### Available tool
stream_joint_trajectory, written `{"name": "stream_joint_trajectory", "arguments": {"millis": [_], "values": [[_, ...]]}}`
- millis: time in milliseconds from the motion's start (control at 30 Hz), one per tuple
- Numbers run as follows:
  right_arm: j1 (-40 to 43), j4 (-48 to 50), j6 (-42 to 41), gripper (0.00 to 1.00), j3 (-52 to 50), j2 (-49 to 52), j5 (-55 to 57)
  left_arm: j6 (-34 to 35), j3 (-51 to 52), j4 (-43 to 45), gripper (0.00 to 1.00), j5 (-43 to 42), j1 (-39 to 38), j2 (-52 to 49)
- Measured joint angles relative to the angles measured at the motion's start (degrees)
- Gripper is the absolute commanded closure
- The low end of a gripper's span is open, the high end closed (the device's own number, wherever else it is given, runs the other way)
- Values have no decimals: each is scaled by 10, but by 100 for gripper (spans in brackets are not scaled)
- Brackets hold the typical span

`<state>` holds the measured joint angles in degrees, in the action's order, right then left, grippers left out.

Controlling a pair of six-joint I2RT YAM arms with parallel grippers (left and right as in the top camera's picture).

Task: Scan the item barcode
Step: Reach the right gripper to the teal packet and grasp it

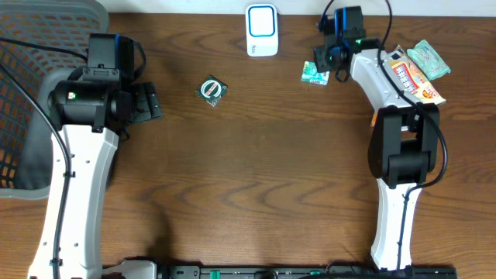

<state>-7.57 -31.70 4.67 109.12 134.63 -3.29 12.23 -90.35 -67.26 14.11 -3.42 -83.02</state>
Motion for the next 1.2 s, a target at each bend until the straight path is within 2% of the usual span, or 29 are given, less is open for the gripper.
{"name": "stream_joint_trajectory", "arguments": {"millis": [200,267,400,567,700,833,900,933,1000,1067,1200], "values": [[0,5,1,69,-25,0,-25,0,0,0,2,0,0,0],[0,-12,1,62,-25,0,-37,0,0,0,2,0,0,0],[0,-64,1,57,-24,-1,-76,0,0,0,2,0,0,0],[0,-174,0,45,-25,-9,-195,0,0,0,2,0,0,0],[-1,-200,2,37,-31,-27,-263,0,0,0,2,0,0,0],[-1,-174,1,40,-31,-59,-271,0,0,0,2,0,0,0],[-1,-153,1,57,-31,-75,-264,0,0,0,2,0,0,0],[-1,-148,3,60,-31,-81,-260,0,0,0,2,0,0,0],[-1,-147,24,60,-31,-84,-253,0,0,0,2,0,0,0],[-1,-157,50,55,-31,-82,-248,0,0,0,2,0,0,0],[-1,-182,97,55,-31,-75,-243,0,0,0,2,0,0,0]]}}
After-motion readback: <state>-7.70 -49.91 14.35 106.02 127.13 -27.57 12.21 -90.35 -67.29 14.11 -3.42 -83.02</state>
